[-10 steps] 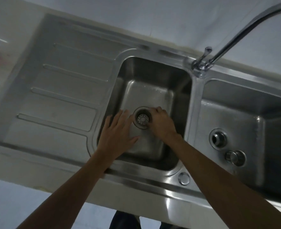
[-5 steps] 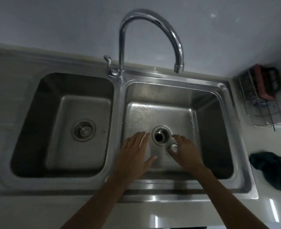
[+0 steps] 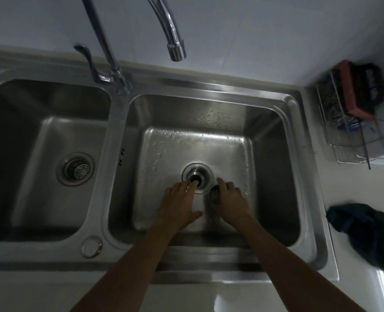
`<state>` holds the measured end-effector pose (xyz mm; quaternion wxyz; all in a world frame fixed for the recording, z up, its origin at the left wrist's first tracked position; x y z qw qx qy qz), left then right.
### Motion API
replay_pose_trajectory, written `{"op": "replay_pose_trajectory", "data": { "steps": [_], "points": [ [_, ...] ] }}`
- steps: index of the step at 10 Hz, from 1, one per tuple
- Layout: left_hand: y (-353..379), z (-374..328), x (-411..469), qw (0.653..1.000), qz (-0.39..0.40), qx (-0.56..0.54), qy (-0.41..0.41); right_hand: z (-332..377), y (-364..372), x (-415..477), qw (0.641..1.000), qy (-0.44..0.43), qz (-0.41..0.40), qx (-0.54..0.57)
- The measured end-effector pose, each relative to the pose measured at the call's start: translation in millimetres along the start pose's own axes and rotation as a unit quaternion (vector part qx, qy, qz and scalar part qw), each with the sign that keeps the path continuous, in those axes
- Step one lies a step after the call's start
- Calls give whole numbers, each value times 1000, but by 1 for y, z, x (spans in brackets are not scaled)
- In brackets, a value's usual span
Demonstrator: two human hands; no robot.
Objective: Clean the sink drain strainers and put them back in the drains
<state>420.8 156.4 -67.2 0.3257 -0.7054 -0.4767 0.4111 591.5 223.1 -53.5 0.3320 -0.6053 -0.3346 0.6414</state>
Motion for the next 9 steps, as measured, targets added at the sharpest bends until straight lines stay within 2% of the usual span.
{"op": "replay_pose_trajectory", "data": {
  "steps": [3, 6, 9],
  "points": [
    [-8, 25, 9, 997, -56, -16, -50, 48, -17, 33, 993, -81, -31, 76],
    [-15, 42, 11, 996, -41, -10, -76, 61, 11, 56, 997, -77, -27, -2],
    [-20, 36, 5, 996, -8, 7, -87, 60, 11, 49, 997, -70, -37, -17]
  ]
}}
Point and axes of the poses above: each hand's wrist, its own x-axis towards the middle knuckle, its own y-axis out of the palm, z = x × y, the point moved 1 cm from there along x, towards the middle knuckle, and after that the axes turned 13 degrees about y, right-handed, at the moved point
